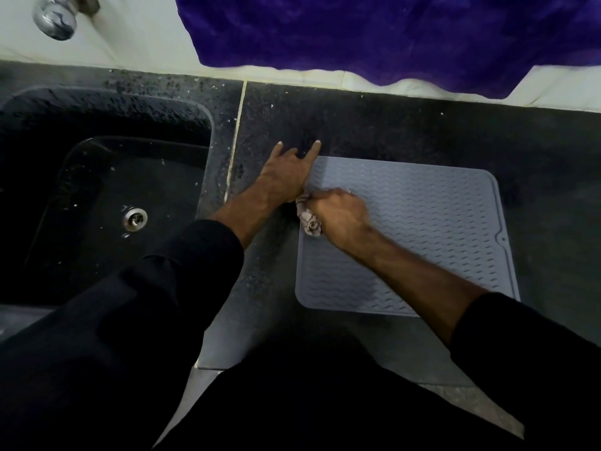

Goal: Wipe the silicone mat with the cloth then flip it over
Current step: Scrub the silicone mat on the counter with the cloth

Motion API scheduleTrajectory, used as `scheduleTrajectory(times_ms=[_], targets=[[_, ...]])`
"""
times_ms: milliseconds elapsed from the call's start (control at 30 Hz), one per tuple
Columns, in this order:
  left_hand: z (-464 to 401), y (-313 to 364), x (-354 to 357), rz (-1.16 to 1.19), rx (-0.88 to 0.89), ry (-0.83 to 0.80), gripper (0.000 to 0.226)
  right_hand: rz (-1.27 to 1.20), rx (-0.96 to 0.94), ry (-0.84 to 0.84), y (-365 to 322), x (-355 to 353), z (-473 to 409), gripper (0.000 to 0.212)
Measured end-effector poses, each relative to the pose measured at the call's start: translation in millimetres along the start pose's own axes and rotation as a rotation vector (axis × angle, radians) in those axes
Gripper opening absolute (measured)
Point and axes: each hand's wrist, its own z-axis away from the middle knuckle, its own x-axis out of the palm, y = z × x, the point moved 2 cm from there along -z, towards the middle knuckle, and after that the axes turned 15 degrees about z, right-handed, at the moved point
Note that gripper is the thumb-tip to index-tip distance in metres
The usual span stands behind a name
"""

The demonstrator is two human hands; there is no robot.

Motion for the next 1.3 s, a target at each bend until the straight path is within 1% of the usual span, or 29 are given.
scheduleTrajectory(times_ms=[67,100,233,300,367,400,467,533,633,667,733,800,867,967,1033,1200,1300], targets=[[0,2,0,-0.003,-0.008,0.001,0.102,0.081,-0.04,-0.058,-11,7,12,0.047],[1,3,0,-0.008,-0.012,0.004,0.102,0.098,-0.045,-0.067,-16,8,21,0.049],[1,9,-3,-0.012,-0.03,-0.008,0.099,0.064,-0.132,-0.083,-38,12,66,0.05],[2,12,-2,-0.017,-0.033,-0.01,0.097,0.026,-0.195,-0.035,-47,16,90,0.045],[4,13,-2,-0.022,-0.04,-0.007,0.094,-0.012,-0.229,0.05,-52,24,111,0.037],[5,13,-2,-0.021,-0.042,-0.005,0.093,-0.007,-0.237,0.105,-53,29,120,0.037],[6,14,-2,-0.012,-0.04,0.0,0.089,-0.018,-0.267,0.134,-55,34,132,0.039],[6,14,-2,-0.007,-0.051,0.006,0.087,-0.012,-0.308,0.123,-54,35,136,0.039],[7,13,1,-0.001,-0.065,0.01,0.089,-0.012,-0.325,0.184,-51,35,135,0.039],[8,12,3,0.011,-0.066,0.013,0.089,-0.022,-0.328,0.202,-50,36,134,0.041],[12,8,8,0.068,-0.057,0.026,0.089,-0.039,-0.336,0.243,-46,38,135,0.048],[21,3,13,0.169,-0.04,0.052,0.086,-0.083,-0.342,0.262,-40,39,136,0.049],[33,-2,18,0.246,-0.03,0.095,0.081,-0.196,-0.319,0.247,-33,38,134,0.046],[56,-10,23,0.276,-0.051,0.179,0.078,-0.358,-0.203,0.263,-20,29,129,0.045],[71,-17,25,0.289,-0.082,0.221,0.078,-0.425,-0.132,0.26,-9,24,119,0.049],[109,-35,31,0.33,-0.201,0.275,0.078,-0.379,-0.026,0.244,11,10,77,0.05],[138,-47,30,0.343,-0.253,0.355,0.078,-0.382,-0.03,0.287,15,7,51,0.05]])
